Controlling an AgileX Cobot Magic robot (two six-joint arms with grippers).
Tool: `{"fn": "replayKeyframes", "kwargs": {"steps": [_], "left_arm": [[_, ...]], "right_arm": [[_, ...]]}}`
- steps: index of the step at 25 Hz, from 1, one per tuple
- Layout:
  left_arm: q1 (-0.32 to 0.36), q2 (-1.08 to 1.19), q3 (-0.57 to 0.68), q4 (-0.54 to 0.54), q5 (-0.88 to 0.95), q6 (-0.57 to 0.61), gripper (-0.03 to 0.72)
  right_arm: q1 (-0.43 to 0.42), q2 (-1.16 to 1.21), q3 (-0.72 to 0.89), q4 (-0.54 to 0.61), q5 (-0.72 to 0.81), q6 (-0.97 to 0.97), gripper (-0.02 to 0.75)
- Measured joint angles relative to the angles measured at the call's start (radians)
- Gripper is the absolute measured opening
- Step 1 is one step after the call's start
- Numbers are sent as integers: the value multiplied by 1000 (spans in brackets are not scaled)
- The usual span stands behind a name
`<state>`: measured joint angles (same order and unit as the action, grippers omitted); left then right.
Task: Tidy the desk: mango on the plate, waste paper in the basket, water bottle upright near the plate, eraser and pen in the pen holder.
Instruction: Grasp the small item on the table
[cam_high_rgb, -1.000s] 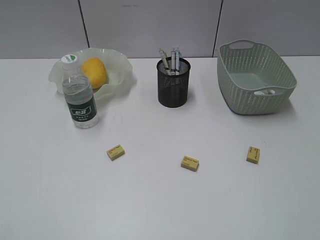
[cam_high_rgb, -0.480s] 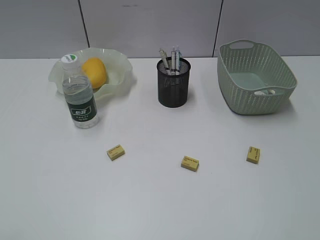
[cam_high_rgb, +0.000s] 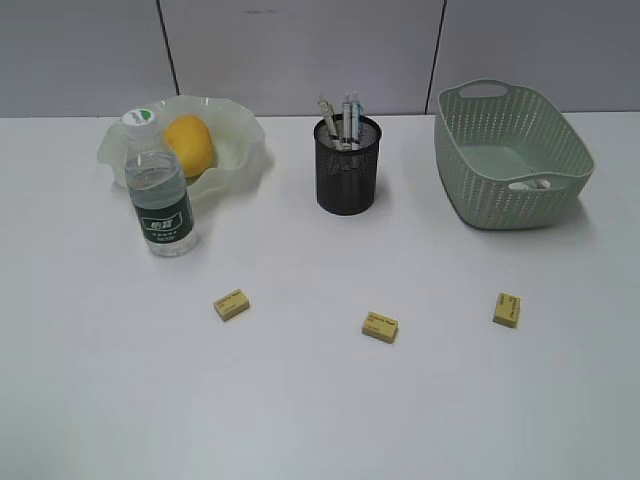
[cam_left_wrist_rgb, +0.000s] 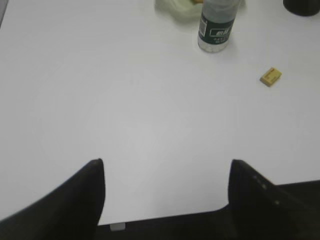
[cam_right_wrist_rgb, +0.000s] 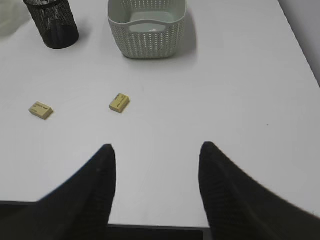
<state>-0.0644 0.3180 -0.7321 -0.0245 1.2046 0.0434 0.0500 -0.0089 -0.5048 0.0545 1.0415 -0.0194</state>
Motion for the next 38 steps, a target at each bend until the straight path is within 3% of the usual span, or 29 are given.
{"fn": "replayKeyframes", "kwargs": {"steps": [6,11,18,24,28,38], "left_arm": [[-2,321,-144,-51,10,12,571],[-51,594,-216,-62,8,70,570],[-180,884,-284,-47,9,135,570],[-370,1096,-351,3,9,195,568],[-465,1247,-432,4,-25,222,525],[-526,1574,-655,7,-86,253,486]], "right_arm": [[0,0,0,0,0,0,426],[0,0,0,0,0,0,426],[0,0,0,0,0,0,425],[0,0,0,0,0,0,425],[0,0,0,0,0,0,425],[0,0,0,0,0,-1,425]]}}
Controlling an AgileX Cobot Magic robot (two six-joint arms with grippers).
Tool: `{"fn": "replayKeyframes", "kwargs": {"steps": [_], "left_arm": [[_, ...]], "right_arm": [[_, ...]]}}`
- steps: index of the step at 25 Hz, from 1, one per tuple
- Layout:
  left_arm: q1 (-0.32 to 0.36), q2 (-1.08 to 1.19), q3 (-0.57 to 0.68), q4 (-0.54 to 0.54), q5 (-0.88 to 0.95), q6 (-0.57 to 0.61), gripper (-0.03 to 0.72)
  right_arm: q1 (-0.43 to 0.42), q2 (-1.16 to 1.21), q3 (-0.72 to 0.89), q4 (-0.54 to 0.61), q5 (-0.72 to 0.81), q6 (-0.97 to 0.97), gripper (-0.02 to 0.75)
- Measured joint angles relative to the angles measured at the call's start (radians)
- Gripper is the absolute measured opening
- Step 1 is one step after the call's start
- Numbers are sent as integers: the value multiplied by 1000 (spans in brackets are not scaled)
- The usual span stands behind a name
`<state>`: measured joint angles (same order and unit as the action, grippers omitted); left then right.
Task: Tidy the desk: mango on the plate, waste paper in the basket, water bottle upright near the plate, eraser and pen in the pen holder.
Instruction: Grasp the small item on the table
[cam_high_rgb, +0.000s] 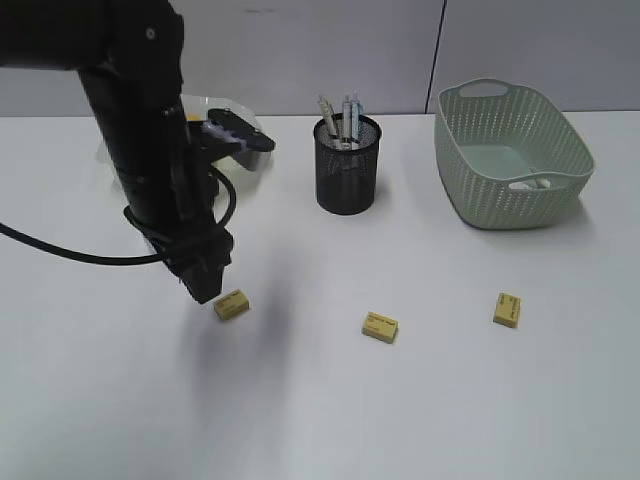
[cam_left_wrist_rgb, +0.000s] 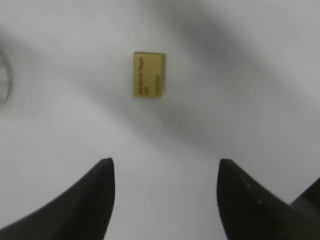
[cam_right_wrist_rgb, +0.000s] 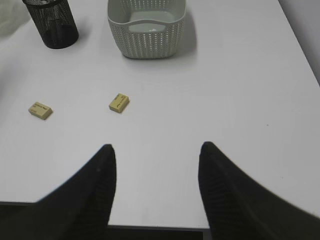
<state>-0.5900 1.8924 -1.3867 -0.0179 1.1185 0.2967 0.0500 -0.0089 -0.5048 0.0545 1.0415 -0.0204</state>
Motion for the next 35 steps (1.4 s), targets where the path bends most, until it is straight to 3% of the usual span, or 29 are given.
{"fn": "replayKeyframes", "kwargs": {"steps": [9,20,35], "left_arm": [[-16,180,-94,-3,-50,40,402],[-17,255,-102,1,-179,41,391],[1,279,-102,2,-170,45,360]], "right_arm": [[0,0,0,0,0,0,425],[0,0,0,0,0,0,424],[0,0,0,1,0,0,424]]}}
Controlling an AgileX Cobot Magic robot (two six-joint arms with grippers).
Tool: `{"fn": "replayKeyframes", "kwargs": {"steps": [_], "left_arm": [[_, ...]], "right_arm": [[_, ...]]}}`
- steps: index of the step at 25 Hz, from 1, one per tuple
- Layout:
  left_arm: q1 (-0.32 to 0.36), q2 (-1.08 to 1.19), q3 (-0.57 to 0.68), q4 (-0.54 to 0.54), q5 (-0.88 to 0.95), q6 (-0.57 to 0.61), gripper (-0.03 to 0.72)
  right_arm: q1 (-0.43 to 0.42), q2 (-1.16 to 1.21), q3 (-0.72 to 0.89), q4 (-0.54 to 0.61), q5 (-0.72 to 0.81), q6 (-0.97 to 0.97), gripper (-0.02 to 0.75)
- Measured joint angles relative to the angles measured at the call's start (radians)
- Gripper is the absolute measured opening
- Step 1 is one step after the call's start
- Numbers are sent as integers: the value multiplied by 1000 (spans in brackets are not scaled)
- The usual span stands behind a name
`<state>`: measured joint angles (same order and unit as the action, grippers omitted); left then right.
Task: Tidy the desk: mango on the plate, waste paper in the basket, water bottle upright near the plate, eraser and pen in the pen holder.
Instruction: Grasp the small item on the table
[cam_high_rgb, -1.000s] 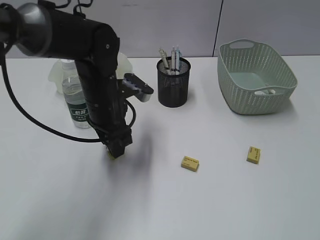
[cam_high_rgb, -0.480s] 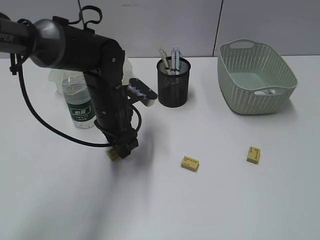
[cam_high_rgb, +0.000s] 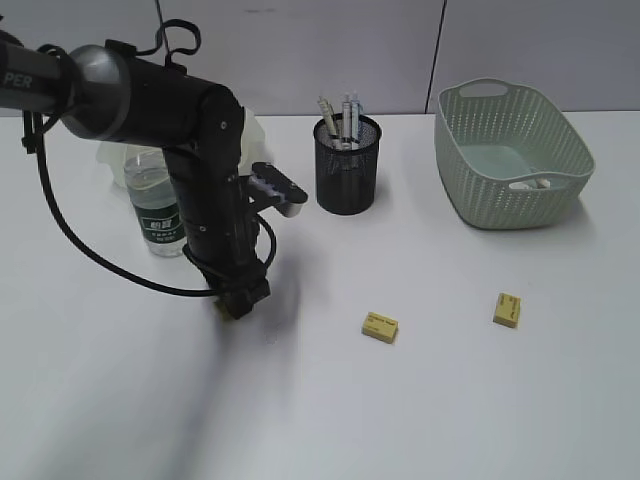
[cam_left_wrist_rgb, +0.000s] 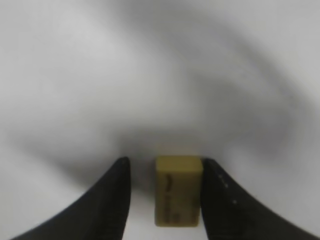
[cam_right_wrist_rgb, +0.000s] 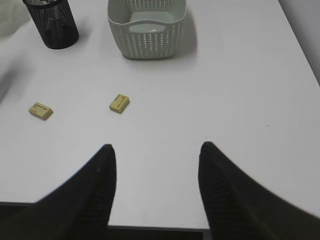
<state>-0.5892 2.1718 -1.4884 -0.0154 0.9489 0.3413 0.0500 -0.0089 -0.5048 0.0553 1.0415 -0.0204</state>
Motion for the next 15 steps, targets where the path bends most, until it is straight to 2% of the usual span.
{"fn": "replayKeyframes", "kwargs": {"steps": [7,15], "left_arm": [[4,7,-7,15,4,1,202],[4,5,-9,-16,46,4,202]], "right_arm": [[0,0,0,0,-1,0,424],[0,0,0,0,-1,0,424]]}}
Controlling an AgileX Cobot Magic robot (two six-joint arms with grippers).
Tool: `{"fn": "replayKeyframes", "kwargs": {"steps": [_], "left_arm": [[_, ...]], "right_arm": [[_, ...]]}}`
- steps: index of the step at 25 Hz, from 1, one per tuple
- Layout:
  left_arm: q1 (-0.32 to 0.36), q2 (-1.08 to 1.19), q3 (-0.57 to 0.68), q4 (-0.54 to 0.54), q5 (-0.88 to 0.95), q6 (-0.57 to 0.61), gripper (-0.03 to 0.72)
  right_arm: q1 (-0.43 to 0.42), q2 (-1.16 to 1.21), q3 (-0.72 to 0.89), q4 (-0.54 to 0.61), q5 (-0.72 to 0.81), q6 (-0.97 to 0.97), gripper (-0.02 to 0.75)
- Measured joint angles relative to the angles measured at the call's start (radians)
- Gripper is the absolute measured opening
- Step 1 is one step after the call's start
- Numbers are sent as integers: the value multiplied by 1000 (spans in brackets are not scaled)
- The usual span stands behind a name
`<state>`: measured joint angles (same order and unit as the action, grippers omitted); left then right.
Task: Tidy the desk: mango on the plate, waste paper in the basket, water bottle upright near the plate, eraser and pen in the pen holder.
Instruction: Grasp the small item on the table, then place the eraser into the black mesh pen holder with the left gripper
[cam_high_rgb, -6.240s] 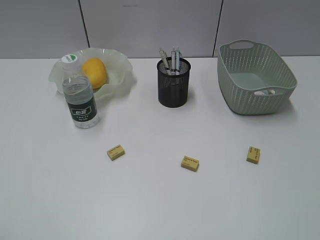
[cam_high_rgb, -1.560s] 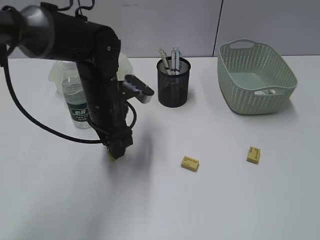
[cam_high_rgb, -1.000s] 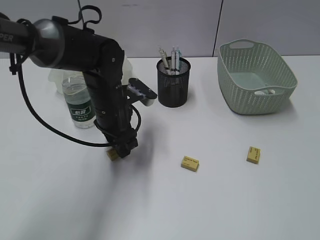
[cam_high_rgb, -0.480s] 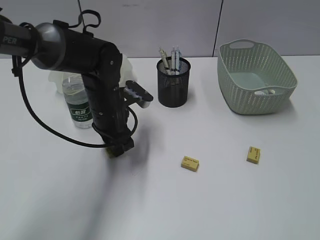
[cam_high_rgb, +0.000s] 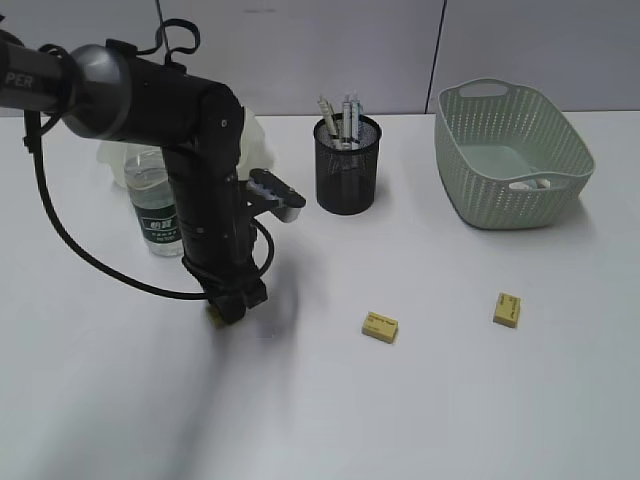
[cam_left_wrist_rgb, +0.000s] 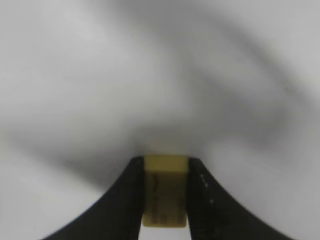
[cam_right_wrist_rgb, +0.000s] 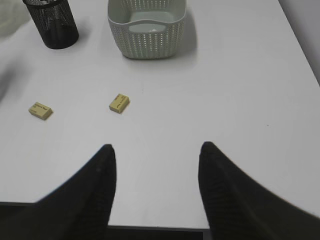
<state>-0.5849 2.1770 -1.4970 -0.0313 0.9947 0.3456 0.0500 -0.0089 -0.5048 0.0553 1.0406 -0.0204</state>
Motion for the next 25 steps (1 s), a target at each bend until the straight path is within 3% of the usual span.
{"fn": "replayKeyframes", "kwargs": {"steps": [9,16,25], "left_arm": [[-23,-165,3,-92,-7,-9,202],[-42,-303,3,-178,-387,-28,202],[-43,-274,7,-323,-904,-29,202]], "right_arm": [[0,0,0,0,0,0,424],[0,0,0,0,0,0,424],[0,0,0,0,0,0,424]]}}
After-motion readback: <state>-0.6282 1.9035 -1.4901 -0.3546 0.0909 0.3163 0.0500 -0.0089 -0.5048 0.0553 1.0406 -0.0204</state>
